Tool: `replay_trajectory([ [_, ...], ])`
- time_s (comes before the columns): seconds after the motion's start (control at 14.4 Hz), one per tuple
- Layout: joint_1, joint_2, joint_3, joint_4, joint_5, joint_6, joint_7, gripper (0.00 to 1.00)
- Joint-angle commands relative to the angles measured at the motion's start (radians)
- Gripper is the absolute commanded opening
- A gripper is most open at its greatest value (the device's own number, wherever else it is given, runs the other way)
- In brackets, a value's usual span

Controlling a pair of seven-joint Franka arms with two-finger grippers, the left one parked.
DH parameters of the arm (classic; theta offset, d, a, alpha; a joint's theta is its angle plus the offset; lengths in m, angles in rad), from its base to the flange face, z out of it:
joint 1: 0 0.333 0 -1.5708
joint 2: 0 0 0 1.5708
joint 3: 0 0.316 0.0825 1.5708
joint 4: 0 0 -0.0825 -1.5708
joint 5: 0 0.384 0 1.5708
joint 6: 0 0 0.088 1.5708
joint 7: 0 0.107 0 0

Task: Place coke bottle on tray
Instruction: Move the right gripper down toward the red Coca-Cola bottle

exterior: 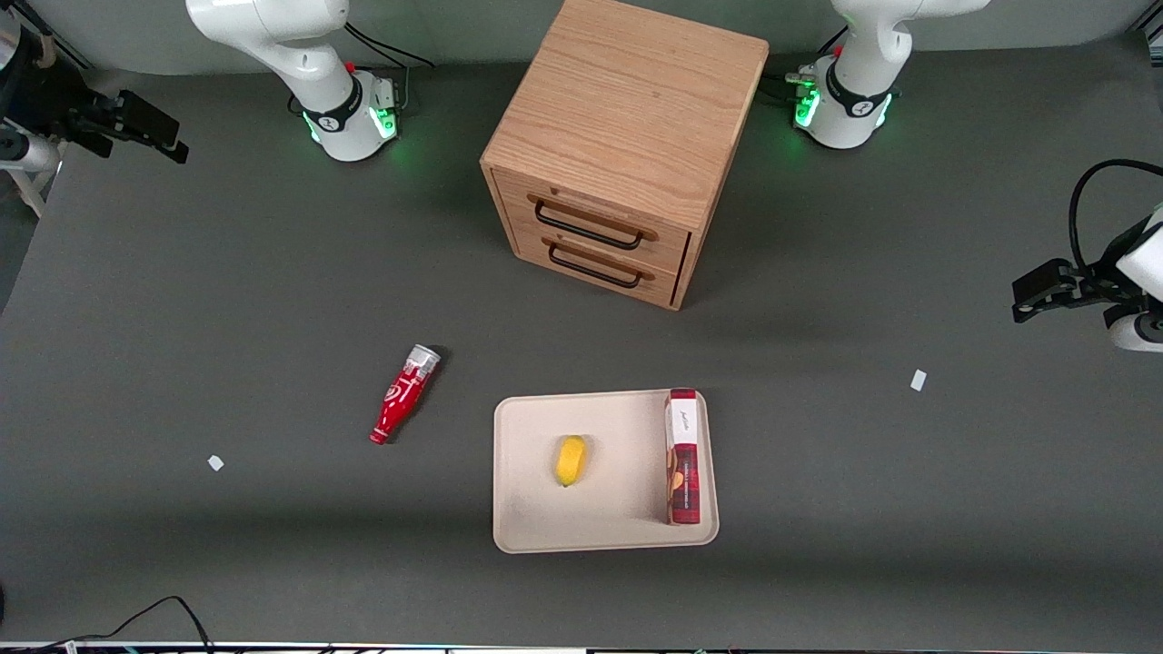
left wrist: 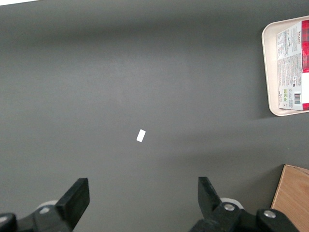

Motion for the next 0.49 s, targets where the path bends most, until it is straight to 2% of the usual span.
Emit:
replay_trajectory([
  [0.0, 0.005, 0.067, -0.004, 0.111, 0.010, -0.079, 0.004, 1.00],
  [0.42, 0.007, 0.067, -0.001, 0.105, 0.010, -0.085, -0.010, 1.00],
])
